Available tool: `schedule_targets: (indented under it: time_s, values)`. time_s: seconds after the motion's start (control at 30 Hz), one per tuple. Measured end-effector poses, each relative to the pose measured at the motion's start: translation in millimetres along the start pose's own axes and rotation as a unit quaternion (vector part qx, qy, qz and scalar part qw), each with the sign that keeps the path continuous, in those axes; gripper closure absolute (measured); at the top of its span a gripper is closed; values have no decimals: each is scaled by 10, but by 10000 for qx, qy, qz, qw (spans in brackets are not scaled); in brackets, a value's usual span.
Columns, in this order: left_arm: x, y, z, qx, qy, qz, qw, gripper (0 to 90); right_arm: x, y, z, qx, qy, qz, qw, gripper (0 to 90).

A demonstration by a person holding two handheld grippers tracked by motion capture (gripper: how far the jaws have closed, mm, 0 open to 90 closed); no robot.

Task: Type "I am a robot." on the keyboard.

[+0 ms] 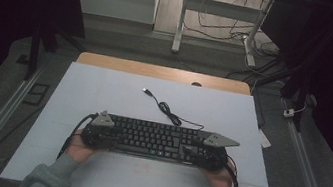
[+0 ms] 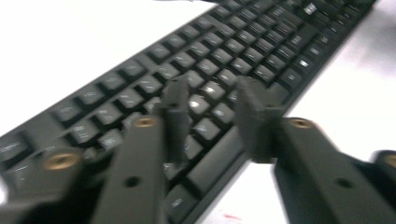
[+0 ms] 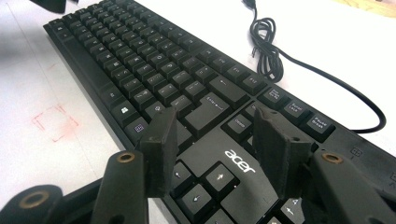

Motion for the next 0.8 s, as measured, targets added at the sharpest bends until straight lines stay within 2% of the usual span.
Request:
schedule_targets:
  time_s: [0.03,0.07,0.13,0.27,0.63,0.8]
  values:
    - [19,-35,6,71,37,56,10000,601,0,0,0,0,0,0,10000,503]
    - [36,-63,12,164,71,67,9998,520,4,0,2,14,-5,-5,10000,499]
    - [65,-113,15,304,96,53,9995,468,3,-2,1,20,-9,-2,10000,497]
    - [89,-172,11,411,116,113,9990,419,-8,-12,5,29,22,28,10000,496]
    - [93,-231,-16,419,47,195,9989,380,-10,-9,-4,42,-27,8,10000,493]
    - [117,-302,-23,533,59,283,9982,383,-7,-7,-6,49,-48,-4,10000,493]
Point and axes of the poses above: each handheld gripper's, and its own axes: x roughly backward along the jaws, z roughly out of its top, y roughly to its right, the point moved 10 cm from there along -x, roughly forward along the jaws, and after that the axes turned 9 degrees about z, right-handed, at the moved point
